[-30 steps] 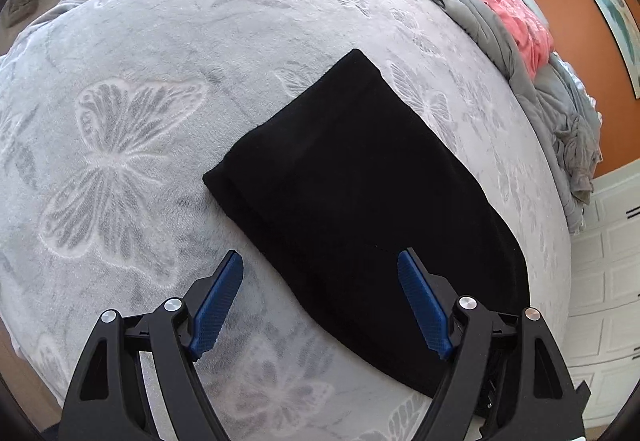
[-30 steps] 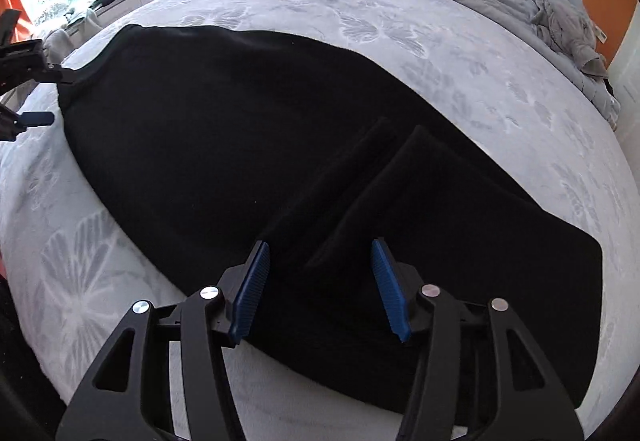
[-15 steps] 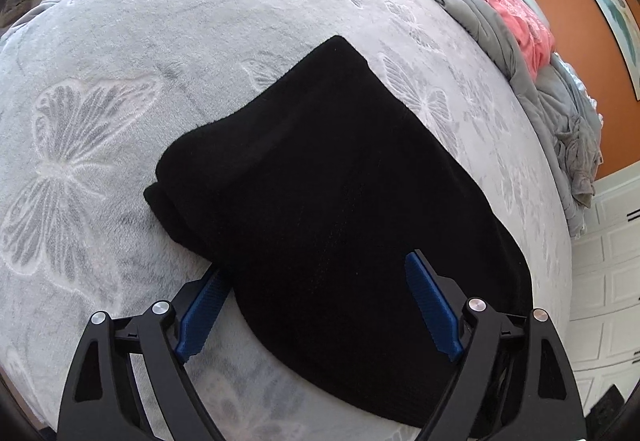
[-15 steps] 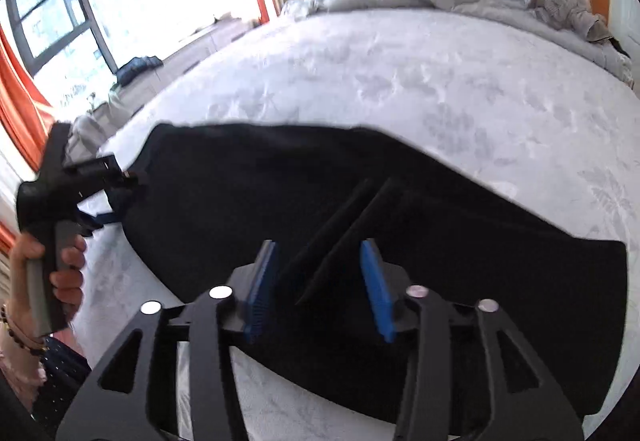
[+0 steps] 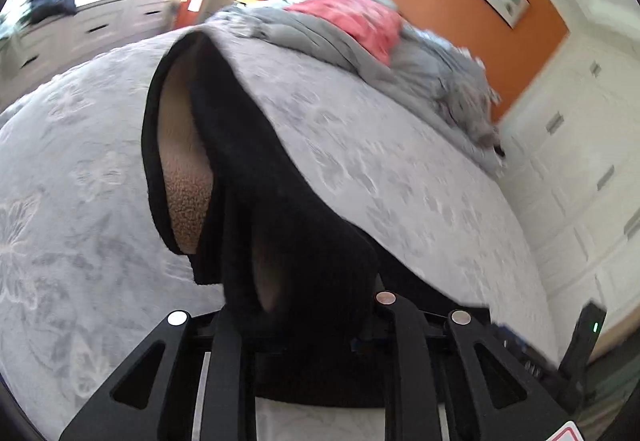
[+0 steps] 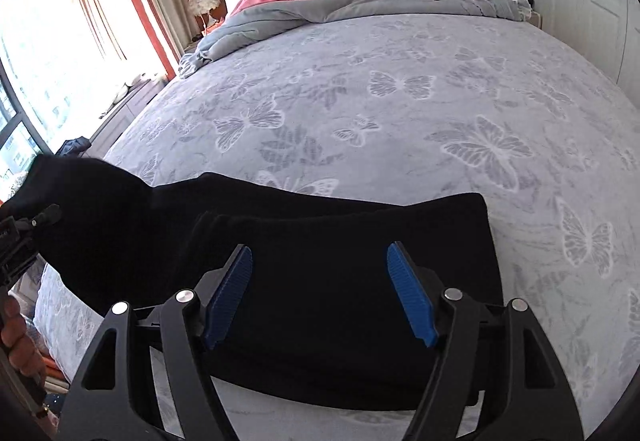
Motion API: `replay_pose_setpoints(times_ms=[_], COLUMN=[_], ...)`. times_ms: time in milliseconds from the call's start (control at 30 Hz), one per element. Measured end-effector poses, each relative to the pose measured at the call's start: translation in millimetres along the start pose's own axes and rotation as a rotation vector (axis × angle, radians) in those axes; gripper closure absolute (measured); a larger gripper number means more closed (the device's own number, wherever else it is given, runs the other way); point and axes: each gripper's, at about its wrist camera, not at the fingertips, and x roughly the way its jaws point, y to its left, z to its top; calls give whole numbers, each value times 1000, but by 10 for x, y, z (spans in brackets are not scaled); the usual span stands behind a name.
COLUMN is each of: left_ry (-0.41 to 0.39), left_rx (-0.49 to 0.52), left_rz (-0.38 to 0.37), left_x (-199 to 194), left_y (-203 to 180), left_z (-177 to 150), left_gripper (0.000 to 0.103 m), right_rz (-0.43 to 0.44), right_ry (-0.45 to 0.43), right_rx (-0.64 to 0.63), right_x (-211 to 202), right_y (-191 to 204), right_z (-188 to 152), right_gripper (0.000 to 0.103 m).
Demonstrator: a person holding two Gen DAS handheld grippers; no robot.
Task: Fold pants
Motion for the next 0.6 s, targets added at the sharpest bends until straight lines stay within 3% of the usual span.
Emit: replay_pose_setpoints(times_ms=[33, 67, 133, 167, 200, 267, 333, 433, 500, 600], left_ry=[61, 111, 224, 258, 258, 213, 130, 7, -30, -54], left_rx=[67, 110, 179, 184, 191, 197, 202, 256, 273, 260], left_rz=[9, 29, 85, 74, 49, -12, -32, 5, 58, 150], left_x=[184, 380, 685, 737, 702, 501, 222, -35, -111, -161], left_y=[-184, -313, -465, -504, -545, -566, -535, -494, -379, -126], left_z=[-116, -233, -493, -568, -603, -603, -569, -535, -493, -392], left_gripper=[73, 57, 50, 48, 44, 14, 14, 11, 11, 11], right_rz=[-3, -16, -34, -38, -24, 38, 132, 264, 306, 290], right_ry=[17, 39, 77, 75, 71, 65, 77, 155, 218, 281], right_rx=[-4, -4, -12, -10, -5, 10, 41, 56, 72, 60], right_x=[44, 98, 188, 190, 183, 140, 169, 376, 559, 826], right_y=[-35, -70, -120, -128, -125, -79, -1, 237, 375, 589], right_z=[-14, -31, -54, -56, -44, -24, 7, -3, -57, -168], right_gripper=[35, 35, 35, 35, 35, 33, 25, 24, 24, 27])
